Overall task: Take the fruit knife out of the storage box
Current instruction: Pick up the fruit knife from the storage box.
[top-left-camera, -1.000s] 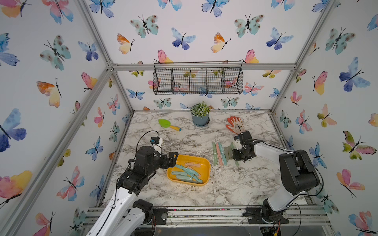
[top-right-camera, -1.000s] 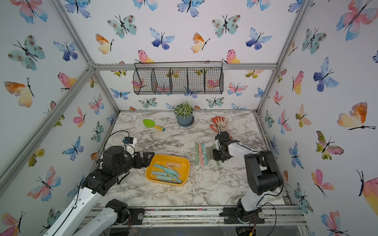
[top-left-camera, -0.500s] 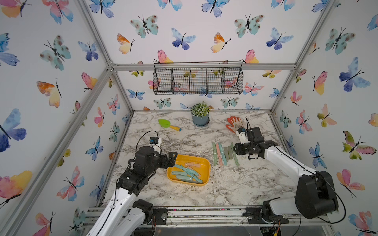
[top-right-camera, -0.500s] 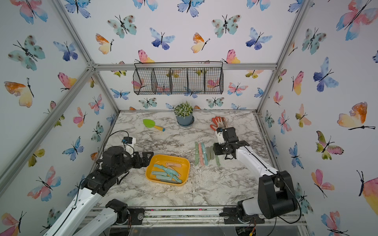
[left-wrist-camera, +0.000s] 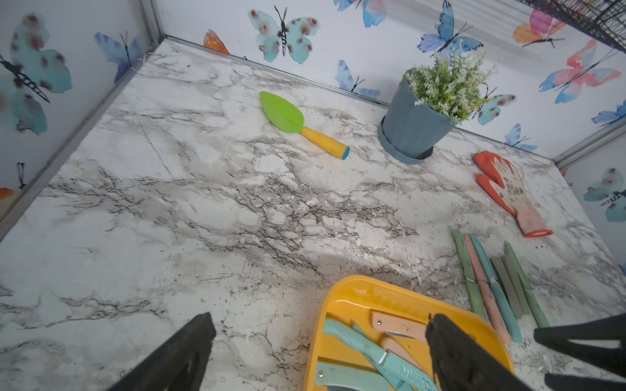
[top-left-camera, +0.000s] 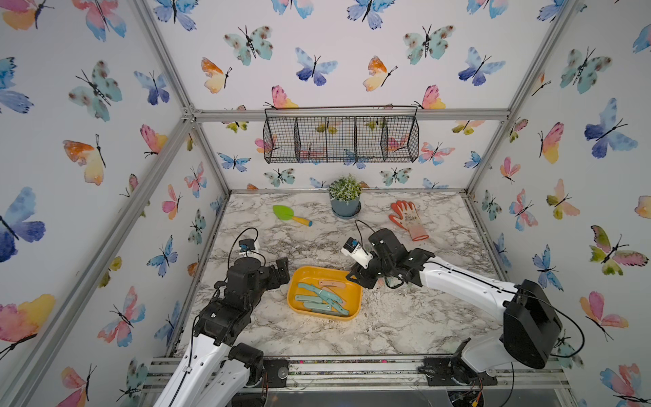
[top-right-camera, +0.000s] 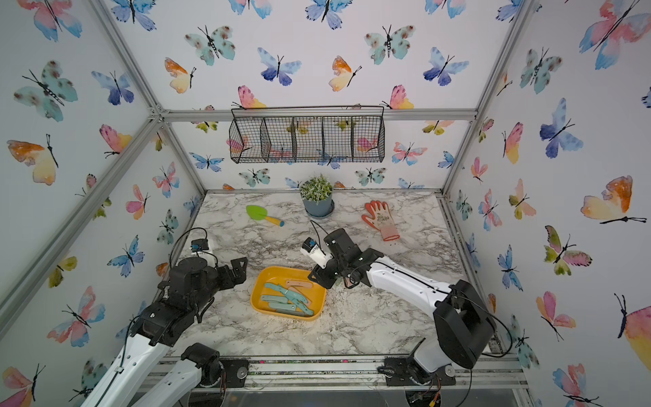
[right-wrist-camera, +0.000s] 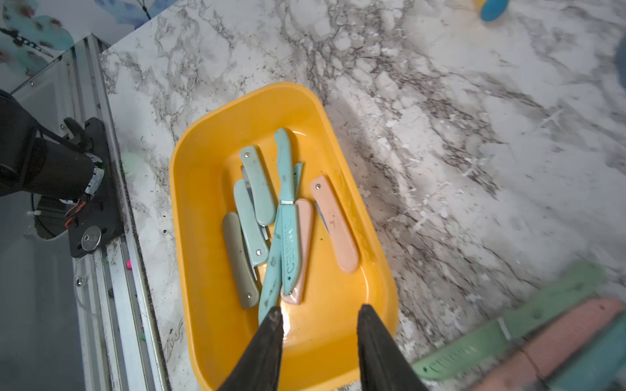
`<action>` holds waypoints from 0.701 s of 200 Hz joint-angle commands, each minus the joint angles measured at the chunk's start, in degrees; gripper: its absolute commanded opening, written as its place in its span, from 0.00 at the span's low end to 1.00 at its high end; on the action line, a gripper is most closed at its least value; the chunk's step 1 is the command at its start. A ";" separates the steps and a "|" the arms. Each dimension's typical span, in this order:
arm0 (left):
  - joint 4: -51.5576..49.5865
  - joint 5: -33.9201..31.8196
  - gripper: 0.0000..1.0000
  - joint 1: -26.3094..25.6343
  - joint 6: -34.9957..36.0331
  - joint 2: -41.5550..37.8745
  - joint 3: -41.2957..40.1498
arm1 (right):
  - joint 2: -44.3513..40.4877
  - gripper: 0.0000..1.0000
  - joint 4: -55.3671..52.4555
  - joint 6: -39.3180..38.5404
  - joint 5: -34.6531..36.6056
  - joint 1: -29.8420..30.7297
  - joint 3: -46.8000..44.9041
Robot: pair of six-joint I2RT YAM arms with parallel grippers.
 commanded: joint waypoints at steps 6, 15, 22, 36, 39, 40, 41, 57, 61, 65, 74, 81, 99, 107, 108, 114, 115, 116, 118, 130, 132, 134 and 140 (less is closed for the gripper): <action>-0.67 -5.46 0.98 0.16 -1.54 -2.33 0.75 | 6.21 0.40 -0.62 -1.78 2.77 4.70 4.72; -0.76 -5.59 0.98 0.16 -1.52 -2.42 0.82 | 8.61 0.40 -1.19 -1.63 4.02 5.96 6.40; -0.76 -5.68 0.98 0.16 -1.55 -2.42 0.83 | 10.57 0.40 -1.73 -1.37 5.28 6.92 7.94; -0.93 -5.70 0.98 0.16 -1.65 -2.21 0.92 | 14.49 0.40 -3.35 -1.29 7.11 8.88 11.08; -0.94 -5.73 0.98 0.16 -1.65 -2.17 1.00 | 15.22 0.39 -3.73 -1.18 7.71 9.30 11.79; -0.94 -5.75 0.98 0.16 -1.65 -2.12 1.00 | 15.58 0.39 -3.86 -1.17 7.91 9.42 12.04; -0.94 -5.76 0.98 0.16 -1.65 -2.10 1.01 | 15.90 0.40 -3.93 -1.17 8.09 9.48 12.29; -1.00 -5.82 0.99 0.16 -1.65 -2.07 1.09 | 20.18 0.39 -6.33 -0.71 10.03 11.21 16.06; -1.11 -5.93 0.98 0.20 -1.69 -2.09 1.10 | 21.07 0.39 -6.74 -0.52 10.48 11.50 16.86; -1.11 -5.93 0.98 0.24 -1.68 -2.11 1.10 | 21.91 0.39 -7.14 -0.34 10.87 11.76 17.54; -1.20 -6.03 0.98 0.25 -1.73 -2.24 1.12 | 23.59 0.39 -7.75 -0.01 11.32 12.21 18.89; -1.20 -6.12 0.98 0.25 -1.78 -2.38 1.10 | 24.65 0.39 -8.10 0.37 12.09 12.48 19.78; -1.10 -6.10 0.98 0.25 -1.67 -2.72 1.06 | 26.72 0.38 -9.61 1.32 13.75 12.86 21.88; -1.11 -6.12 0.98 0.25 -1.67 -2.69 1.02 | 27.35 0.38 -9.90 1.64 14.43 12.97 22.48; -1.11 -6.08 0.98 0.25 -1.71 -2.69 1.06 | 27.41 0.38 -9.94 1.64 14.48 12.97 22.53; -1.10 -6.04 0.99 0.25 -1.66 -2.76 1.01 | 27.79 0.38 -10.15 1.72 14.59 12.97 22.87; -1.11 -5.99 0.99 0.25 -1.66 -2.77 1.01 | 27.85 0.38 -10.23 1.73 14.64 12.97 22.98; -1.11 -5.97 0.98 0.25 -1.66 -2.77 1.06 | 27.92 0.39 -10.28 1.69 14.71 12.97 23.04; -1.09 -6.02 0.98 0.25 -1.70 -2.77 1.07 | 28.04 0.38 -10.42 1.68 14.77 12.97 23.19; -1.11 -5.87 0.98 0.25 -1.73 -2.82 1.02 | 28.87 0.38 -11.13 1.73 15.51 13.14 23.89; -1.16 -5.82 0.99 0.25 -1.74 -2.74 1.01 | 29.09 0.38 -11.32 1.67 15.60 13.14 24.07; -1.13 -5.78 0.98 0.25 -1.68 -2.76 1.06 | 29.19 0.38 -11.54 1.72 15.72 13.15 24.24; -1.11 -5.77 0.99 0.25 -1.71 -2.69 1.09 | 29.71 0.38 -12.12 1.69 16.04 13.22 24.77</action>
